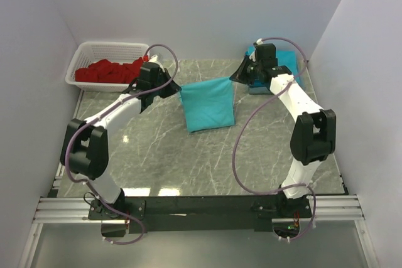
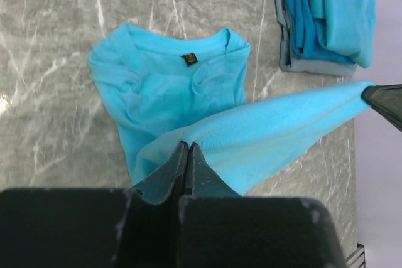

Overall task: Fold and stack the t-shirts
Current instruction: Fold the tshirt

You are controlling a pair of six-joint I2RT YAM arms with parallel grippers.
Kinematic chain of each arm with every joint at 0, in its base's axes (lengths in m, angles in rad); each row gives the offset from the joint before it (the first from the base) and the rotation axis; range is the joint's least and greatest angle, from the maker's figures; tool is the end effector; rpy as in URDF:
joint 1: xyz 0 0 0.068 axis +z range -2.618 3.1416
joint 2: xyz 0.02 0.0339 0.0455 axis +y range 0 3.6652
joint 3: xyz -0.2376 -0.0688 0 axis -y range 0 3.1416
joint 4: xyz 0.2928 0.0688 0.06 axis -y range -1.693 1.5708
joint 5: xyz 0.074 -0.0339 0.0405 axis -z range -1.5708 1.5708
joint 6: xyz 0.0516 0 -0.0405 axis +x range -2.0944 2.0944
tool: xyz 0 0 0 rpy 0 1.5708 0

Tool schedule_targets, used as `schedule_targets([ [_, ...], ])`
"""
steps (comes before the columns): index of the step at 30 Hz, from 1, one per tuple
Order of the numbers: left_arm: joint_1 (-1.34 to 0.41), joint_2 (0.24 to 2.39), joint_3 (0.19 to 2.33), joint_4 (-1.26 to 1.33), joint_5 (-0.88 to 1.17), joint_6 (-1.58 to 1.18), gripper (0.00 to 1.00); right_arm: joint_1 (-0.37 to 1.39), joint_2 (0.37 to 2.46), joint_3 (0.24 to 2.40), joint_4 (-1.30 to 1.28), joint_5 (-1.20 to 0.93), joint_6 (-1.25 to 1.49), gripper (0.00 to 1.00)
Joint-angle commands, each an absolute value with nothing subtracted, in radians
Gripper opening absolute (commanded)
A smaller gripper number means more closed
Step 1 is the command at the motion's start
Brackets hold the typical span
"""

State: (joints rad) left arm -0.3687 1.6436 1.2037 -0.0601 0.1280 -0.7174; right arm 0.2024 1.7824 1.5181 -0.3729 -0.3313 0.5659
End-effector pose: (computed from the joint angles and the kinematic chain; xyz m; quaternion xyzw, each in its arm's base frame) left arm 0.4058 -0.1639 0.2201 -0.1168 0.8510 -0.3102 0.4075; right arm 0.4540 0.1103 0.2542 0.0862 0.8797 0.3029 0.3563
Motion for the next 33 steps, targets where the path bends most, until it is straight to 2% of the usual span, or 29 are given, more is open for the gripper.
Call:
schedule_targets([
  [1,-0.333,1.701,1.273,-0.034,0.196,-0.695,0.00,0.183,1.850,1.632,-0.383,-0.337,0.546,0.00],
  [6,-0.301,1.824,1.357,-0.043,0.238,-0.692,0.00,0.173,2.001,1.730,-0.391,-0.376,0.549,0.00],
  [12,-0.284,1.951,1.456,-0.052,0.204,-0.689,0.00,0.160,2.226,1.960,-0.425,-0.432,0.563,0.00],
  [14,-0.276,2.002,1.485,-0.070,0.181,-0.684,0.06,0.156,2.294,2.006,-0.428,-0.448,0.569,0.00],
  [15,-0.273,2.017,1.514,-0.077,0.173,-0.683,0.22,0.156,2.315,2.047,-0.431,-0.460,0.571,0.00],
  [17,-0.264,2.058,1.545,-0.093,0.166,-0.692,0.44,0.155,2.356,2.080,-0.433,-0.468,0.571,0.20],
  [18,-0.262,2.068,1.571,-0.122,0.163,-0.699,0.66,0.155,2.367,2.100,-0.434,-0.472,0.566,0.30],
  [19,-0.259,2.072,1.571,-0.115,0.173,-0.701,0.73,0.153,2.373,2.108,-0.430,-0.483,0.560,0.62],
  [20,-0.258,2.062,1.562,-0.101,0.178,-0.709,0.84,0.153,2.378,2.115,-0.433,-0.483,0.536,0.77],
  [21,-0.258,2.051,1.536,-0.069,0.182,-0.713,0.99,0.153,2.375,2.124,-0.443,-0.485,0.519,0.83],
  [23,-0.256,2.024,1.508,-0.043,0.184,-0.719,0.99,0.155,2.347,2.115,-0.452,-0.463,0.470,0.84],
  [28,-0.259,1.985,1.454,-0.008,0.268,-0.735,0.99,0.155,2.228,1.922,-0.428,-0.405,0.411,0.86],
  [33,-0.259,1.881,1.313,0.028,0.272,-0.753,1.00,0.175,2.146,1.761,-0.455,-0.355,0.339,0.86],
])
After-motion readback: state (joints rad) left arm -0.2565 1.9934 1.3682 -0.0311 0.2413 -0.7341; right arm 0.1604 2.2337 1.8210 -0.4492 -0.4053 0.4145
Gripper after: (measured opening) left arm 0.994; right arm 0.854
